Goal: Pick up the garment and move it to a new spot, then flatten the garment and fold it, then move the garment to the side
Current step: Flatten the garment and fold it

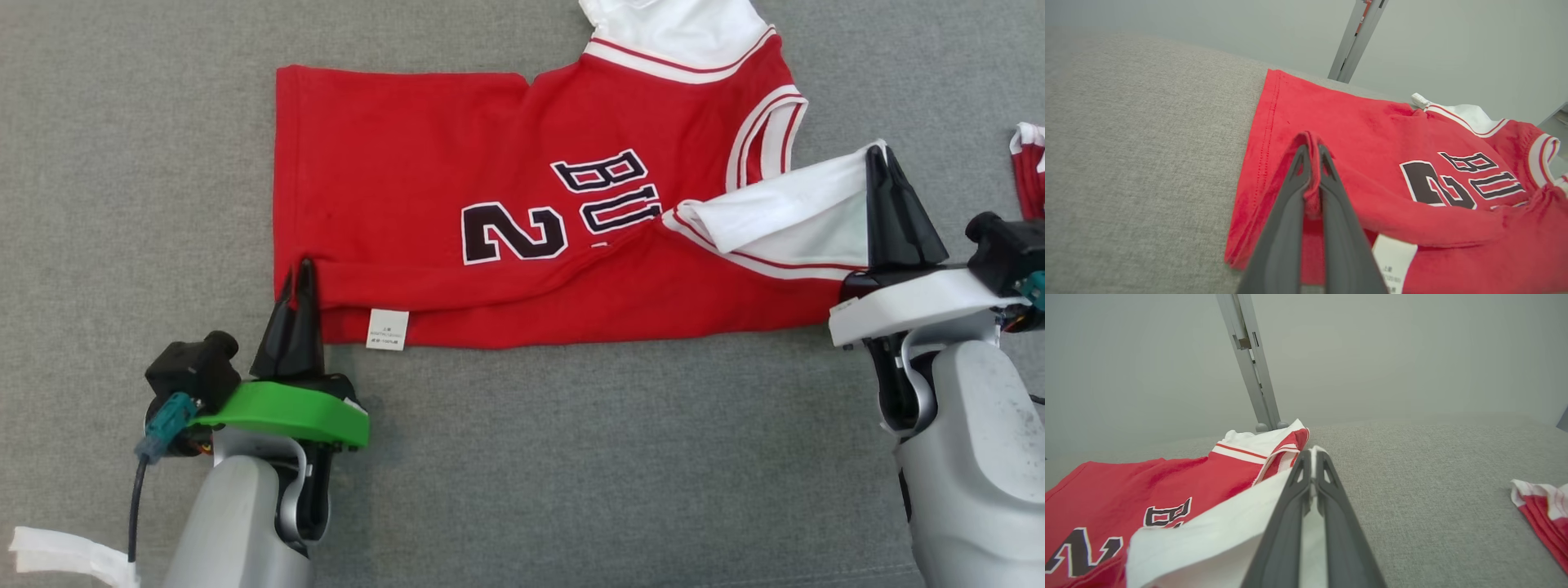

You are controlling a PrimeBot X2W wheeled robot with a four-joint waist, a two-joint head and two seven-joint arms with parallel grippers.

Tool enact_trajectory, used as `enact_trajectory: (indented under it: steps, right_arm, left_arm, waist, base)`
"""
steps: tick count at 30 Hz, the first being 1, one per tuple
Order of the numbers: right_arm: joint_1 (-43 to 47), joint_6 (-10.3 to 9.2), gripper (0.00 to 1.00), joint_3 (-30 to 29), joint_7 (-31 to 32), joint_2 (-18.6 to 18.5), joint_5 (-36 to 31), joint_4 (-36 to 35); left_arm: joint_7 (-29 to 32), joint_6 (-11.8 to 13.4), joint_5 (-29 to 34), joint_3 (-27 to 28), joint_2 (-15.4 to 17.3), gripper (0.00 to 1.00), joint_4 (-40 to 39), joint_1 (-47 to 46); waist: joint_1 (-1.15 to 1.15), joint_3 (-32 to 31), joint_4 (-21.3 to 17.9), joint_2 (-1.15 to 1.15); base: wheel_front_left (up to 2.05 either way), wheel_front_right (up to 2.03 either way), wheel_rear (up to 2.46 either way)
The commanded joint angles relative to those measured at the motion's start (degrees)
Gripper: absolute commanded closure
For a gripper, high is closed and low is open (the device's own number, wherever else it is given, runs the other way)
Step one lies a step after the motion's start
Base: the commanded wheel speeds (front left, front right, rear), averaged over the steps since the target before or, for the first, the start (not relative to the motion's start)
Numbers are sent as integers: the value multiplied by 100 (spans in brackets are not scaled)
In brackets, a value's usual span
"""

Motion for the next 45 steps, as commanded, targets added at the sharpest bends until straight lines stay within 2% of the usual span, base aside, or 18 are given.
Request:
enact_trajectory:
  steps: [1,4,5,6,7,14,18,23,32,36,37,38,39,40,45]
  right_arm:
    - [-83,-11,100,-23,-22,-3,-71,33]
    - [-145,-11,100,-57,-22,24,-151,63]
    - [-158,-11,83,-91,-22,29,-176,42]
    - [-158,-11,18,-104,-22,37,-196,24]
    - [-140,-11,0,-98,-22,49,-254,-7]
    - [289,-11,0,-354,-16,86,-507,-497]
    - [742,-11,0,-367,-16,111,-644,-569]
    - [1099,-11,0,-346,-17,118,-817,-314]
    - [938,-11,0,-359,-16,129,-1138,271]
    - [828,-11,0,-275,-9,133,-1082,635]
    - [804,-11,45,-229,-6,134,-1068,742]
    - [756,-11,82,-156,-2,143,-1041,858]
    - [737,-11,100,-104,12,146,-1015,949]
    - [719,-11,100,-78,18,144,-936,1030]
    - [710,-11,100,-116,7,129,-623,969]
  left_arm:
    - [-1,15,-26,92,41,100,49,-104]
    - [-1,14,-89,140,27,100,74,-155]
    - [-1,16,-117,176,28,100,72,-157]
    - [-1,20,-117,202,35,66,64,-155]
    - [-1,25,-135,224,35,0,35,-147]
    - [0,156,-163,330,34,0,-380,221]
    - [-1,172,2,236,33,0,-219,448]
    - [-1,189,43,272,33,0,89,446]
    - [14,171,216,183,29,0,878,155]
    - [62,146,259,48,25,0,1338,97]
    - [73,124,272,-8,18,21,1463,87]
    - [88,100,270,-81,8,58,1590,74]
    - [90,83,260,-138,5,85,1670,58]
    - [92,59,242,-218,-5,100,1737,36]
    - [94,5,30,-458,-20,100,1818,43]
  waist:
    - [0,88,10,0]
    - [0,117,9,0]
    - [0,125,6,0]
    - [0,130,3,0]
    - [0,132,1,0]
    - [0,90,0,0]
    - [0,45,1,0]
    - [0,77,-22,0]
    - [0,235,-35,0]
    - [0,268,-29,0]
    - [0,269,-27,0]
    - [0,269,-22,0]
    - [0,266,-17,0]
    - [0,256,-9,0]
    - [0,138,39,0]
  base:
    - [0,0,0]
    - [0,0,0]
    - [0,0,0]
    - [0,0,0]
    - [0,0,0]
    - [0,0,0]
    - [0,0,0]
    - [0,0,0]
    - [0,0,0]
    - [0,0,0]
    - [0,0,0]
    - [0,0,0]
    - [0,0,0]
    - [0,0,0]
    - [0,0,0]
